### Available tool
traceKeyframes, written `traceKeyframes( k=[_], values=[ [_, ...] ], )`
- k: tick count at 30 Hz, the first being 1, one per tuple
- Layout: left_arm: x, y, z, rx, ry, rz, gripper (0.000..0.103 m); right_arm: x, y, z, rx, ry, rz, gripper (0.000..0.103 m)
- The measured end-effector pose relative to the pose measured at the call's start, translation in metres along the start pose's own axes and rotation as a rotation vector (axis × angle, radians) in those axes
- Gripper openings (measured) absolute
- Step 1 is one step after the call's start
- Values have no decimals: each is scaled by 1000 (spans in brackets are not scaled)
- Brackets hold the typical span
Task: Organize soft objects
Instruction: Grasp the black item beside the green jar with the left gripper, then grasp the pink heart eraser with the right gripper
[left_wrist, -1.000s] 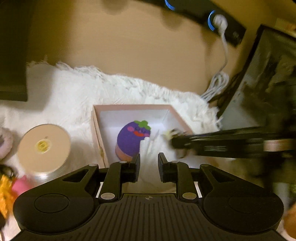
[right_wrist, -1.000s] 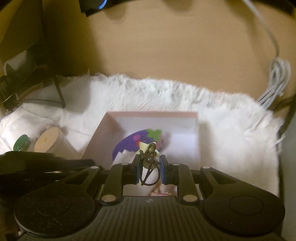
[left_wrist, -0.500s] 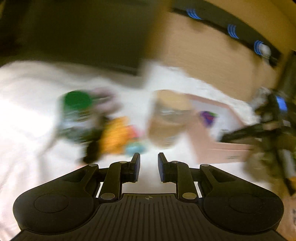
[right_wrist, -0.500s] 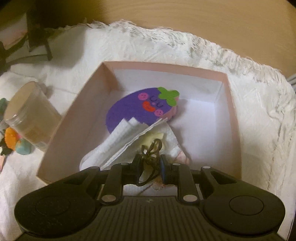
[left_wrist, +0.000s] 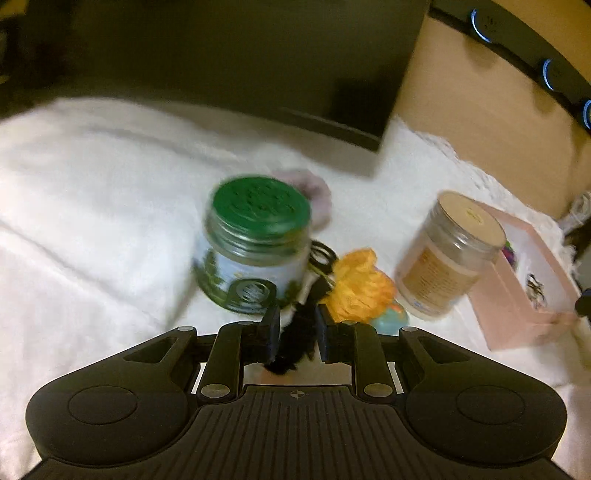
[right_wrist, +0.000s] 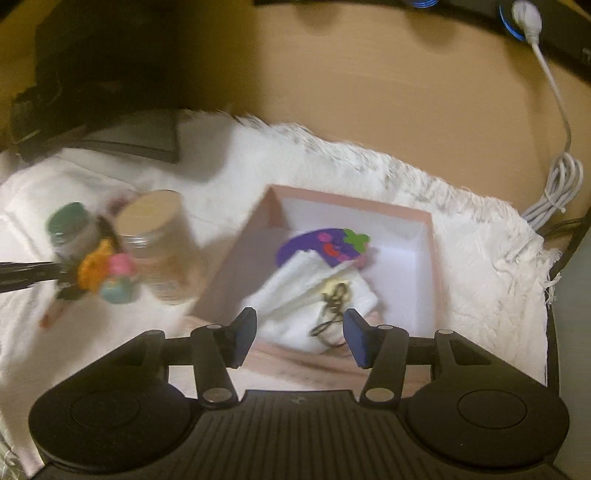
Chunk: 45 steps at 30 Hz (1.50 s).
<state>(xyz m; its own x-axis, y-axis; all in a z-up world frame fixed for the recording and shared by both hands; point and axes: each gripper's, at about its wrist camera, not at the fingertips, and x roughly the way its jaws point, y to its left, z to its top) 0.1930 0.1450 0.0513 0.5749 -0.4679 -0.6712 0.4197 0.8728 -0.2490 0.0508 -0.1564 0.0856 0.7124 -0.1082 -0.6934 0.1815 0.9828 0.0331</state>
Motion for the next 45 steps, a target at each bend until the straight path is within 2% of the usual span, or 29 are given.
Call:
traceKeyframes(
  k=[3,6,11,14,21,28,31,37,41,45],
  values=[
    [8,-8,-3,76,51,-50,25,-4,17,-11,-18,35,62,54],
    [9,-19,-7,167,45,-31,30,4,40,-26,-62,84,88,54],
    [25,-15,-3,145,94,24,33,25,74,-53,-133,159,108,54],
    [30,-12,-2,133,92,43,33,35,84,-65,-157,188,103,55],
    [30,-12,-4,86,83,8,35,32,86,-76,-174,143,77,62],
    [26,-5,1,23,132,-22,32,35,84,-78,-159,135,96,70],
    [15,-3,-4,-1,135,-41,30,36,81,-80,-132,143,89,78],
    [-26,11,-16,-144,72,-82,30,36,82,-73,-191,170,110,77],
    [-48,26,-24,-205,38,-50,30,26,94,-60,-255,68,87,77],
    [-69,42,-31,-254,5,9,30,31,112,-38,-262,38,159,77]
  ],
)
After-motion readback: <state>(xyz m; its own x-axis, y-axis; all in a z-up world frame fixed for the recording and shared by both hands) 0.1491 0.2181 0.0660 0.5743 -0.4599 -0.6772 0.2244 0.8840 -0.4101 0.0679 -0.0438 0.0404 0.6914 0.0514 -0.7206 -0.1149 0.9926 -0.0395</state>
